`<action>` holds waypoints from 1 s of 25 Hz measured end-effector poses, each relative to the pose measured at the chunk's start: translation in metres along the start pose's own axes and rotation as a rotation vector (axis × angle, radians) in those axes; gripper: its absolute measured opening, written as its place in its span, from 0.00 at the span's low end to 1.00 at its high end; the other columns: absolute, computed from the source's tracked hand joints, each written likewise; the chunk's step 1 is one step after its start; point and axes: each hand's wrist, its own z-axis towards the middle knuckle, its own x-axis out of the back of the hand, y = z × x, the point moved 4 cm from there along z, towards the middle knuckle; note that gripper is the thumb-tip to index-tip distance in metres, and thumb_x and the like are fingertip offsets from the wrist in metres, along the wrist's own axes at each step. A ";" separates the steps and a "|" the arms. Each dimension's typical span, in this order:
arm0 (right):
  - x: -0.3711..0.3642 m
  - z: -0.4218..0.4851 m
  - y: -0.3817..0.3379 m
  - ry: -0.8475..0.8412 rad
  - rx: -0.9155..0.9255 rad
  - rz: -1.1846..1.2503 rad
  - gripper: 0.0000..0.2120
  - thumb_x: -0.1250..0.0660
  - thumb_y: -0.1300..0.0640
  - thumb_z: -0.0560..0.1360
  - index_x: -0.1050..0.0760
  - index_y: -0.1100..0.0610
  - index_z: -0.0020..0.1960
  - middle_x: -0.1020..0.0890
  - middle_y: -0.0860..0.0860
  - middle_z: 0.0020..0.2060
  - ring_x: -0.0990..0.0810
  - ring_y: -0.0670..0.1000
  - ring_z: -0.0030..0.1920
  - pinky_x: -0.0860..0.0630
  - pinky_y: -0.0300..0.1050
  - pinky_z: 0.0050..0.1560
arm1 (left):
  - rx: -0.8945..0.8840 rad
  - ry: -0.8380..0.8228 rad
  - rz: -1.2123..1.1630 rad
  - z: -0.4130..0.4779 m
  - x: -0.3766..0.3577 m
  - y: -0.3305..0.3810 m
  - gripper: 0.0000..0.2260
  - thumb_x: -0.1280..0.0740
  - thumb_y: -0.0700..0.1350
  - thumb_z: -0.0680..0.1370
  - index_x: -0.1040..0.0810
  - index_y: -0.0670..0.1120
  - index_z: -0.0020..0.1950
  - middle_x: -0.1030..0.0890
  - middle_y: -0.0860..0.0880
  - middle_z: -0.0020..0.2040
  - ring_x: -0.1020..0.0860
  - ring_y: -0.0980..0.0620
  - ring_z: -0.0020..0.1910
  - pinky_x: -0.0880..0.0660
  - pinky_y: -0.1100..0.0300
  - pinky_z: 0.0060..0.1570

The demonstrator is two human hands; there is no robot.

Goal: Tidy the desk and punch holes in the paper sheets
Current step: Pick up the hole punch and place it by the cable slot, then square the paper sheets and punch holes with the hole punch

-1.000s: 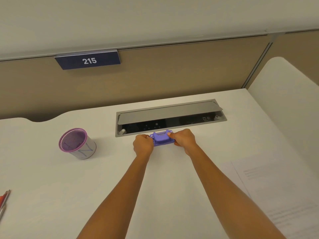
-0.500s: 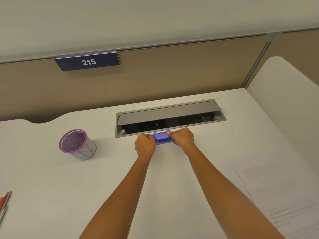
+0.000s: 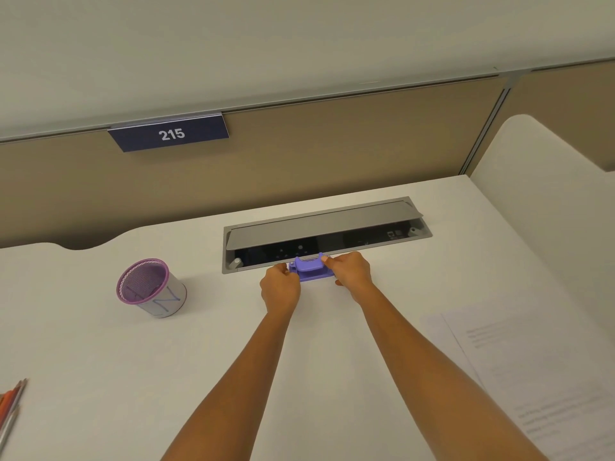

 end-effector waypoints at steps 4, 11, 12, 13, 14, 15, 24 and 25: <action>0.035 -0.012 0.015 0.087 0.015 0.018 0.20 0.35 0.47 0.78 0.23 0.63 0.59 0.18 0.59 0.56 0.19 0.59 0.55 0.22 0.50 0.60 | -0.006 0.023 -0.058 -0.026 -0.004 -0.008 0.20 0.36 0.40 0.79 0.33 0.43 0.71 0.28 0.42 0.69 0.26 0.43 0.65 0.28 0.51 0.63; 0.210 -0.033 0.106 0.409 -0.059 -0.366 0.22 0.35 0.44 0.76 0.22 0.59 0.61 0.22 0.61 0.60 0.30 0.62 0.64 0.30 0.54 0.62 | 0.034 -0.253 -0.057 -0.126 -0.050 -0.022 0.21 0.37 0.44 0.78 0.34 0.45 0.71 0.29 0.45 0.68 0.27 0.45 0.64 0.27 0.52 0.62; 0.234 -0.039 0.121 0.437 -0.118 -0.425 0.23 0.36 0.43 0.75 0.24 0.58 0.62 0.24 0.61 0.61 0.32 0.62 0.65 0.31 0.54 0.62 | 0.036 -0.309 -0.053 -0.140 -0.056 -0.022 0.21 0.38 0.44 0.78 0.34 0.44 0.71 0.29 0.45 0.68 0.27 0.46 0.64 0.28 0.53 0.61; 0.255 -0.048 0.137 0.455 -0.178 -0.478 0.25 0.36 0.41 0.75 0.25 0.58 0.64 0.27 0.61 0.62 0.34 0.62 0.66 0.32 0.55 0.63 | 0.046 -0.360 -0.051 -0.153 -0.061 -0.022 0.21 0.38 0.44 0.78 0.34 0.44 0.71 0.28 0.45 0.68 0.27 0.46 0.64 0.28 0.55 0.60; 0.274 -0.057 0.152 0.461 -0.235 -0.512 0.28 0.36 0.40 0.74 0.27 0.58 0.65 0.28 0.62 0.63 0.35 0.62 0.66 0.33 0.56 0.64 | 0.064 -0.406 -0.047 -0.165 -0.067 -0.023 0.21 0.38 0.45 0.77 0.33 0.43 0.71 0.28 0.46 0.68 0.27 0.46 0.64 0.29 0.56 0.58; 0.289 -0.066 0.167 0.459 -0.290 -0.520 0.31 0.36 0.37 0.73 0.29 0.59 0.67 0.30 0.62 0.64 0.36 0.62 0.67 0.34 0.57 0.65 | 0.082 -0.451 -0.039 -0.177 -0.071 -0.022 0.21 0.38 0.45 0.77 0.33 0.42 0.70 0.27 0.45 0.68 0.27 0.46 0.64 0.30 0.57 0.57; 0.298 -0.110 0.225 0.232 -0.446 -0.516 0.58 0.27 0.28 0.58 0.41 0.64 0.72 0.36 0.63 0.70 0.38 0.63 0.71 0.38 0.58 0.70 | 0.121 -0.616 -0.017 -0.260 -0.110 -0.022 0.22 0.39 0.45 0.76 0.34 0.42 0.70 0.29 0.47 0.67 0.28 0.49 0.56 0.31 0.58 0.48; 0.290 -0.114 0.223 0.209 -0.426 -0.527 0.57 0.26 0.29 0.57 0.41 0.64 0.72 0.36 0.63 0.69 0.38 0.62 0.71 0.37 0.58 0.70 | 0.123 -0.619 -0.033 -0.265 -0.115 -0.022 0.23 0.39 0.46 0.76 0.34 0.42 0.70 0.29 0.47 0.67 0.27 0.48 0.58 0.29 0.58 0.49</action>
